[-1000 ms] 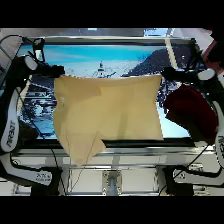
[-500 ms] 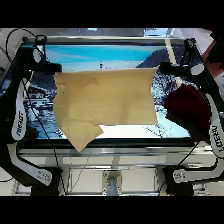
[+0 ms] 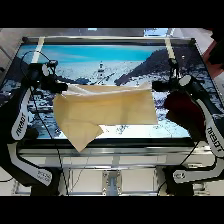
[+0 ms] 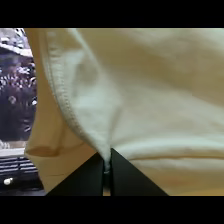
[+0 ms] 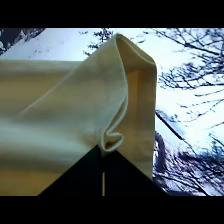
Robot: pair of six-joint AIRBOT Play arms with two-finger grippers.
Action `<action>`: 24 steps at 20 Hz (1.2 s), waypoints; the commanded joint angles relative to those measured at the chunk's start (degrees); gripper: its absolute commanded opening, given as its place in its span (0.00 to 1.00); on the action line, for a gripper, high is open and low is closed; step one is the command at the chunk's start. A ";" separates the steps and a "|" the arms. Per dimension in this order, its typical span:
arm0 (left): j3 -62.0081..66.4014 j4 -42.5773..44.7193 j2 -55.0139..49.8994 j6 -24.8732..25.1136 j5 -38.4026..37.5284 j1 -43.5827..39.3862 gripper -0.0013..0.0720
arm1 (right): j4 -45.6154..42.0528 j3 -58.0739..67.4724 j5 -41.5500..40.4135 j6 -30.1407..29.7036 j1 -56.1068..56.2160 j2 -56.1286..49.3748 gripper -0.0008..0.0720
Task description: Fold the shirts.
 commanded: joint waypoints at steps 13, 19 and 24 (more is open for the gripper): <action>-3.23 0.81 -5.38 -3.34 6.16 0.02 0.04 | 1.92 -2.16 -4.31 1.60 2.58 -7.17 0.04; -2.62 1.64 -5.11 -3.30 4.39 0.02 0.34 | 3.72 -2.03 -0.70 3.65 2.45 -6.69 0.29; 6.12 7.15 4.37 -1.73 0.00 0.04 0.58 | -1.57 -2.03 3.96 4.04 1.33 4.79 0.54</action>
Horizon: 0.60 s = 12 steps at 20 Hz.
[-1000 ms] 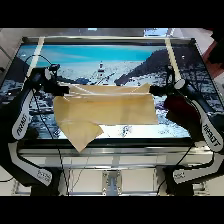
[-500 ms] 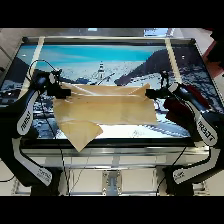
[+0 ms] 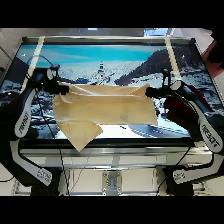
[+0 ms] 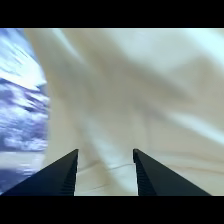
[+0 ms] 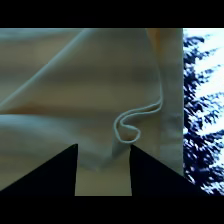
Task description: Fold the shirts.
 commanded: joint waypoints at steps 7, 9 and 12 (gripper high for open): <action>-10.19 2.32 36.81 9.01 -8.33 7.52 0.58 | -16.13 0.04 11.50 8.28 -9.99 21.79 0.54; -25.79 -0.68 45.18 5.14 -6.54 12.63 0.58 | -15.32 0.04 11.47 8.22 -10.97 22.80 0.54; -48.87 -9.05 54.66 -4.07 1.07 16.61 0.58 | -14.10 0.00 11.43 8.17 -10.86 22.82 0.55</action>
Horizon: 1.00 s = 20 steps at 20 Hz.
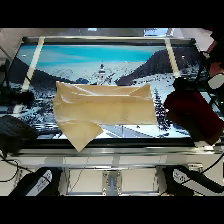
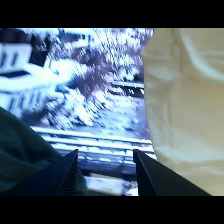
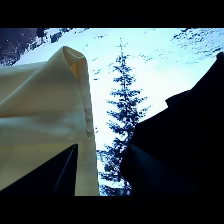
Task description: Fold the shirts.
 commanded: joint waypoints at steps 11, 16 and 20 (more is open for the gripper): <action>-36.24 -29.18 3.17 -7.52 8.26 4.17 0.71 | 3.78 -0.02 0.63 0.28 -0.85 1.31 0.70; -36.24 -36.04 -2.58 -4.22 11.65 4.17 0.71 | 4.57 -0.02 1.51 -0.13 -0.85 1.31 0.70; -36.24 -40.09 -6.23 -1.36 12.94 4.15 0.69 | 5.27 -0.02 1.70 -0.13 -0.85 1.31 0.70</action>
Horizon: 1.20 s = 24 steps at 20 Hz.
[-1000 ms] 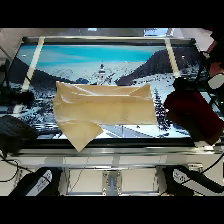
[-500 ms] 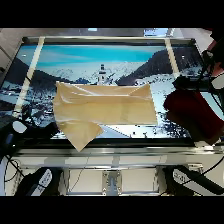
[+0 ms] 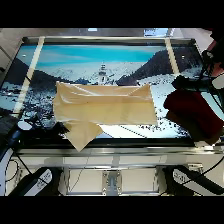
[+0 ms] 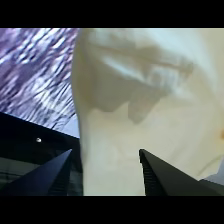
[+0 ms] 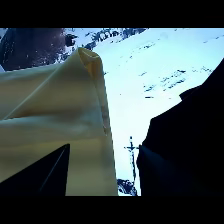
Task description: Fold the shirts.
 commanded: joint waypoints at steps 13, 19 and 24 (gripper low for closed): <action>-0.17 -4.50 -5.57 7.30 3.15 0.00 0.04 | -1.40 -6.34 11.15 4.46 -0.04 0.09 0.70; -0.17 -4.57 -5.57 9.86 2.86 0.00 0.04 | 16.09 -31.82 9.94 12.83 -0.02 0.07 0.70; -0.17 -4.57 -5.57 10.21 2.69 0.00 0.04 | 32.09 -43.23 -7.87 12.33 -0.02 0.07 0.70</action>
